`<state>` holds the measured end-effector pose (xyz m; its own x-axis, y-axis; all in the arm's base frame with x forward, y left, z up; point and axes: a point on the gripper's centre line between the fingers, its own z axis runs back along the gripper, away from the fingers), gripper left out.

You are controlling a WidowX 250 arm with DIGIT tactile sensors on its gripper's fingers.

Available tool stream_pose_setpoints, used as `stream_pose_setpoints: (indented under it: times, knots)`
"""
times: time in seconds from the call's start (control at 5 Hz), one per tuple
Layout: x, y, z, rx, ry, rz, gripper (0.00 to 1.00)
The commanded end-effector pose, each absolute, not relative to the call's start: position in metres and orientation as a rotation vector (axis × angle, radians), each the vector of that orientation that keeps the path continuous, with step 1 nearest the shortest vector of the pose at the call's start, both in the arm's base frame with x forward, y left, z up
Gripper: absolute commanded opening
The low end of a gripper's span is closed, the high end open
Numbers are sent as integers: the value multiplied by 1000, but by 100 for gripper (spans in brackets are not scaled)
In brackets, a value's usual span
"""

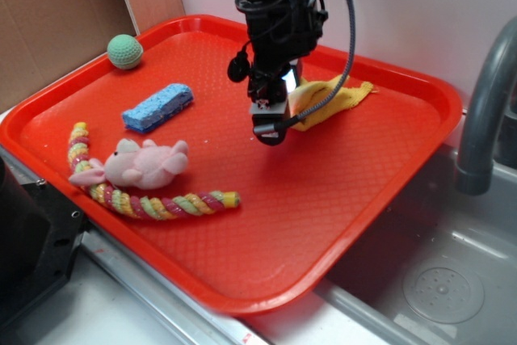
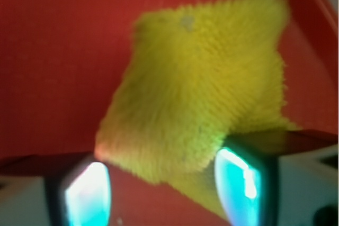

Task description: Grab the yellow cloth.

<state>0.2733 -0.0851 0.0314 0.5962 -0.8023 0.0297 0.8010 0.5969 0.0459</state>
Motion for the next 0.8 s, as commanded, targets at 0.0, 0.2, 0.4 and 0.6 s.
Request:
stream_pose_setpoints:
  times: [0.0,0.2,0.4,0.6]
  knots:
    - [269,-103,27,55,-26,-880,0]
    - [260,-99,39,80,20,-764,0]
    - [251,-75,65,93,19,-515,0]
    - [246,-22,113,-11,-127,-268,0]
